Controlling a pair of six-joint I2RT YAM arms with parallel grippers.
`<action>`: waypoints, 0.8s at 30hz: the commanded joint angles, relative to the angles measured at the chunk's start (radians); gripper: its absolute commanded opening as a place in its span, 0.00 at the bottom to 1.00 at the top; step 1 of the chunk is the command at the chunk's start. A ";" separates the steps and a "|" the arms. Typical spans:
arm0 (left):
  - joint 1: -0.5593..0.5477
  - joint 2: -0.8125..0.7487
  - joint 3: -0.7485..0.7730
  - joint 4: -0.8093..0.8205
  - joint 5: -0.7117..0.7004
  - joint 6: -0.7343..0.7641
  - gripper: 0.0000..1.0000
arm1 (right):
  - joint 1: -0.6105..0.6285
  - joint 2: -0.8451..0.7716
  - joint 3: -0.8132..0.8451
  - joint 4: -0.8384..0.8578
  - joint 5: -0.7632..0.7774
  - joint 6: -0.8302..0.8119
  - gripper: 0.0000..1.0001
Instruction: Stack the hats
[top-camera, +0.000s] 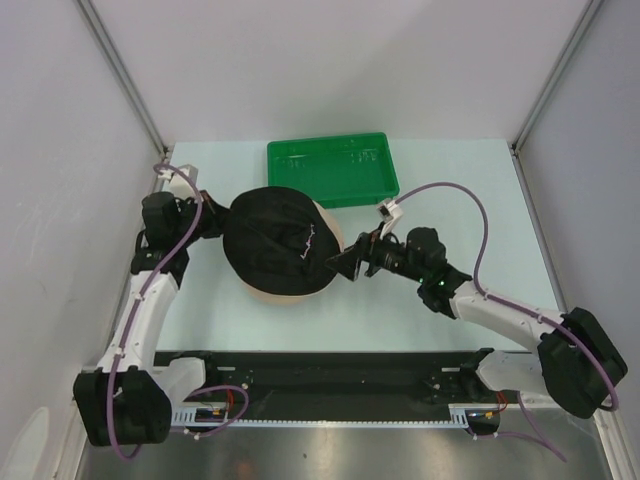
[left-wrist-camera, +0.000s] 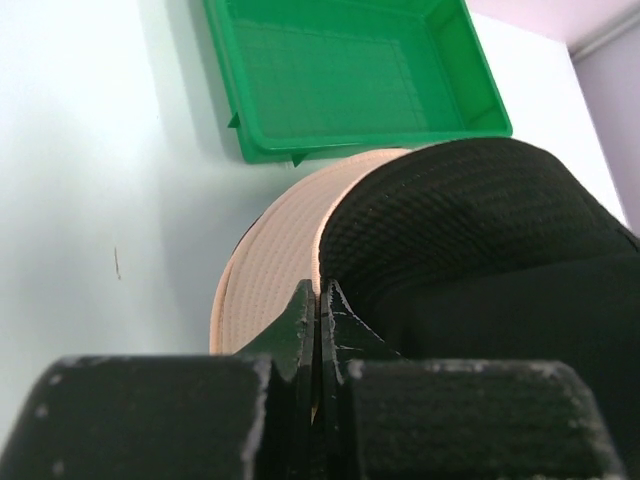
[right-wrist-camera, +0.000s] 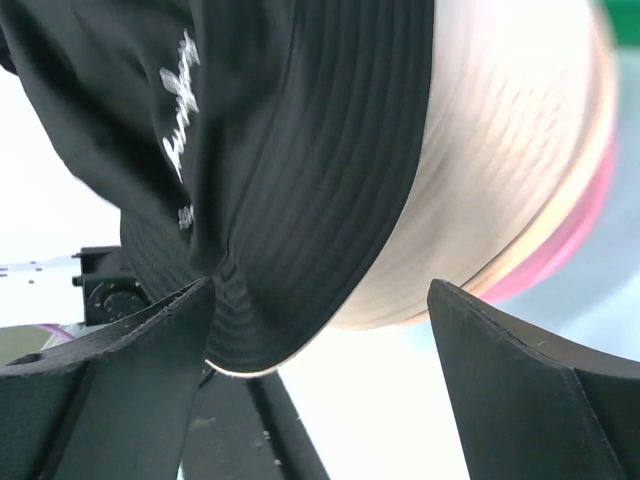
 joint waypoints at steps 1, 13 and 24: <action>0.009 0.018 0.064 -0.031 0.091 0.177 0.00 | -0.054 -0.056 0.102 -0.112 -0.142 -0.149 0.93; 0.009 0.239 0.182 -0.053 0.214 0.351 0.00 | -0.235 0.198 0.299 0.095 -0.300 -0.039 0.96; -0.009 0.216 0.174 0.012 0.238 0.403 0.00 | -0.249 0.417 0.382 0.410 -0.437 0.184 0.90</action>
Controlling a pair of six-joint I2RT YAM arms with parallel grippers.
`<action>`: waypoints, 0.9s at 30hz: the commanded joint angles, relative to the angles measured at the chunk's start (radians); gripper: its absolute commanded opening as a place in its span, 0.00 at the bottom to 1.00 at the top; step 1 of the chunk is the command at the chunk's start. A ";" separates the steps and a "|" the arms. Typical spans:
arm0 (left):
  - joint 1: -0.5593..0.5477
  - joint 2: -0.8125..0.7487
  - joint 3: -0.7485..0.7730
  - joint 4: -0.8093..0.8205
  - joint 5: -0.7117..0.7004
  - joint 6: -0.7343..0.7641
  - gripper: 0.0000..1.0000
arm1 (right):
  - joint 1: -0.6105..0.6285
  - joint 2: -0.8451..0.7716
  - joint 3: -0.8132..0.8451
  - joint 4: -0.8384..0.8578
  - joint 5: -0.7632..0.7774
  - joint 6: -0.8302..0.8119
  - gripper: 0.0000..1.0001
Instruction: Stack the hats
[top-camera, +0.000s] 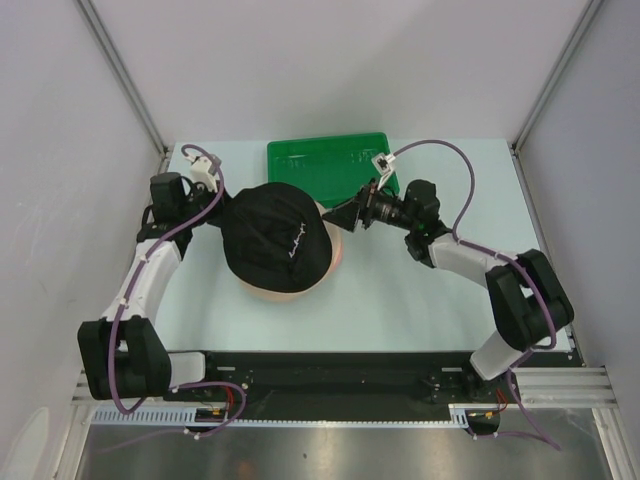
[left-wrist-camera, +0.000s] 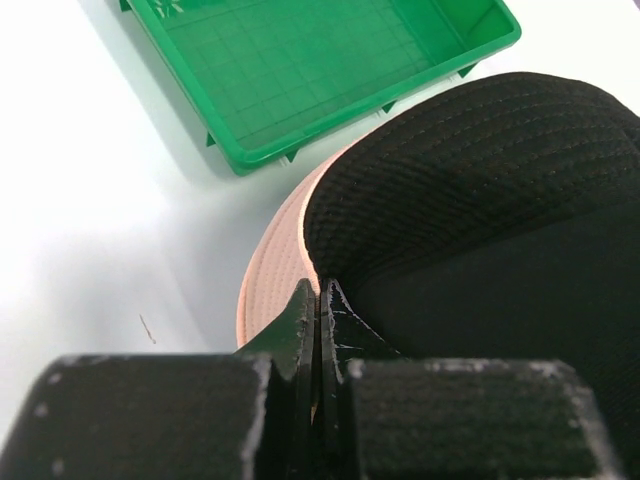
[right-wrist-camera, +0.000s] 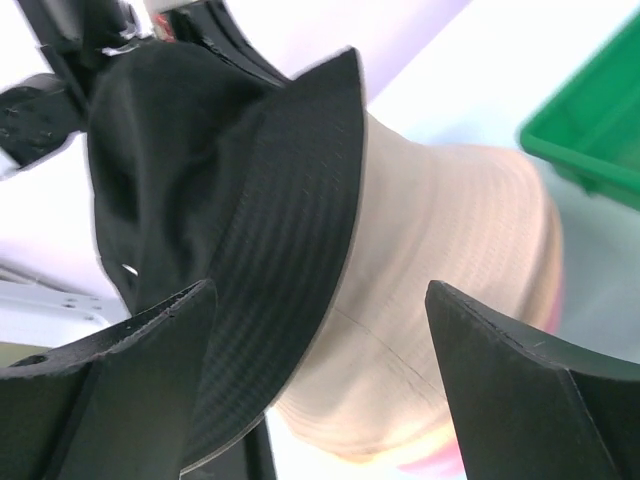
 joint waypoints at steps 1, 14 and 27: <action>-0.018 -0.031 0.019 0.052 0.034 0.067 0.00 | -0.005 0.055 0.051 0.225 -0.077 0.117 0.89; -0.041 -0.066 -0.005 0.094 0.054 0.078 0.00 | 0.001 0.274 0.145 0.484 -0.180 0.286 0.80; -0.050 -0.057 0.009 0.115 0.045 0.075 0.00 | 0.040 0.305 0.171 0.481 -0.239 0.292 0.61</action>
